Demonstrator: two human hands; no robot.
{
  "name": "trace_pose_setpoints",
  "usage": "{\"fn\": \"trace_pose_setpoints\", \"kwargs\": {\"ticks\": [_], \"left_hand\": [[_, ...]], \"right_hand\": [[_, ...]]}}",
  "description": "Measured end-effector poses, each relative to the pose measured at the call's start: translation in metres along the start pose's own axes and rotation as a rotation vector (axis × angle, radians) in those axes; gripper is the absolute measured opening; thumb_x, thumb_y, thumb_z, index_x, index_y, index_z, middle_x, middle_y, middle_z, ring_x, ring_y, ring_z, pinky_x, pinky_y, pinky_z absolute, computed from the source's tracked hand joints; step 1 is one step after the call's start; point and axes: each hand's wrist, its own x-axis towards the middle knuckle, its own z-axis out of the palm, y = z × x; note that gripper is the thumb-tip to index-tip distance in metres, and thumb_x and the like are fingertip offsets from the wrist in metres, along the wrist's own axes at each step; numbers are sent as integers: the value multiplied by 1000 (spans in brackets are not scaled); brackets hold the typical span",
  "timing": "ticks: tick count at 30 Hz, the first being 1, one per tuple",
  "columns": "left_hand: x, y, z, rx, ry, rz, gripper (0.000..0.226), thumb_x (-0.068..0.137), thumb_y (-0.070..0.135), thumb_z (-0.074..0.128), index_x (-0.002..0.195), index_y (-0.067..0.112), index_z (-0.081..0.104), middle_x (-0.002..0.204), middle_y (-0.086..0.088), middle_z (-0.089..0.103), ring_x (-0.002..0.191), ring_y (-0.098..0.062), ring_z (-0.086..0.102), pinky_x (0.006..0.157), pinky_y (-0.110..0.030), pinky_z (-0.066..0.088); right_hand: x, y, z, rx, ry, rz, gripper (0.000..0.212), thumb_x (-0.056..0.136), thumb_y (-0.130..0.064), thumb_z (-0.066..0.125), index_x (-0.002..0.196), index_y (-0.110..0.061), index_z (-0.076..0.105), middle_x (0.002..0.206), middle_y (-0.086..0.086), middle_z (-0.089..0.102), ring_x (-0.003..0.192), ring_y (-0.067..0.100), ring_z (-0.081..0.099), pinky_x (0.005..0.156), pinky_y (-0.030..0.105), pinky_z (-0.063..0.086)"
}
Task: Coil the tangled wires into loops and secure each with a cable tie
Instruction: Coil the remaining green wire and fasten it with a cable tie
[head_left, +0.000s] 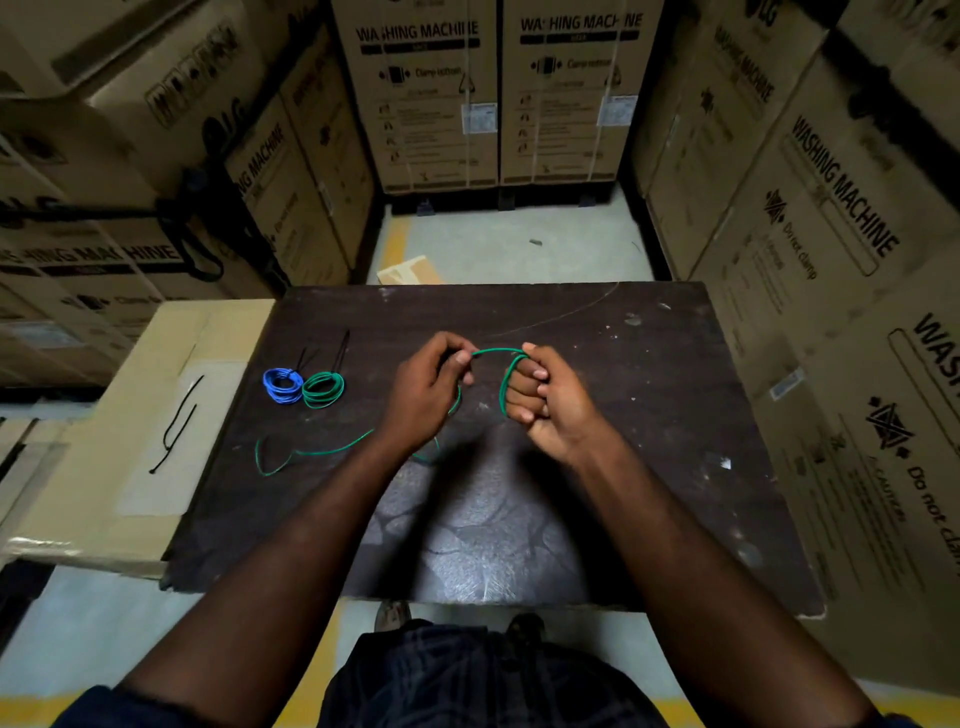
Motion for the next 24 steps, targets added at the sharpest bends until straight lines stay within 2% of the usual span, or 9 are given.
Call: {"fn": "trace_pose_setpoints", "kwargs": {"ticks": [2,6,9,12,15,19,24], "left_hand": [[0,-6,4,35,5,-6,13,98,17,50,88,20,59,64,4,60,62,-8,54,64,-26,44],[-7,-16,13,54,-89,-62,27,99,17,47,75,28,55,61,4,57,59,-6,52,63,-27,43],[-21,-20,21,84,-117,-100,33,101,19,43,71,30,49,60,5,54,57,-3,49,61,-22,39],[-38,-19,30,94,-133,-100,28,101,26,40,75,30,51,62,3,55,57,-5,50,60,-23,39],[-48,-19,32,167,-117,-92,26,98,36,38,79,29,53,66,4,57,61,-7,54,63,-26,42],[-49,-17,29,220,-120,-109,30,95,43,37,81,28,59,63,11,56,63,-6,53,66,-30,43],[-54,-10,28,295,-279,-105,31,93,40,40,78,24,63,59,8,52,64,-12,54,67,-32,45]], "right_hand": [[-2,1,1,-18,-16,20,50,97,-26,33,48,-24,36,37,-10,21,28,3,16,31,19,22],[-4,3,5,-18,-64,76,50,98,-27,32,49,-23,37,37,-10,22,28,3,17,32,19,23],[-1,2,7,51,-30,17,45,101,-28,31,58,-20,41,43,-9,31,30,4,24,37,20,32],[4,2,4,109,66,-125,36,103,-27,32,73,-13,46,53,-3,52,40,9,49,49,24,50],[11,-1,-2,114,57,-228,33,102,-21,30,87,-4,54,70,5,70,65,21,71,65,33,59],[20,2,-14,-109,41,-297,28,102,-16,31,105,-1,54,97,11,73,92,26,70,87,37,54],[33,10,-32,-362,255,-396,26,103,-17,34,109,-3,55,112,18,63,87,13,71,85,27,52]]}}
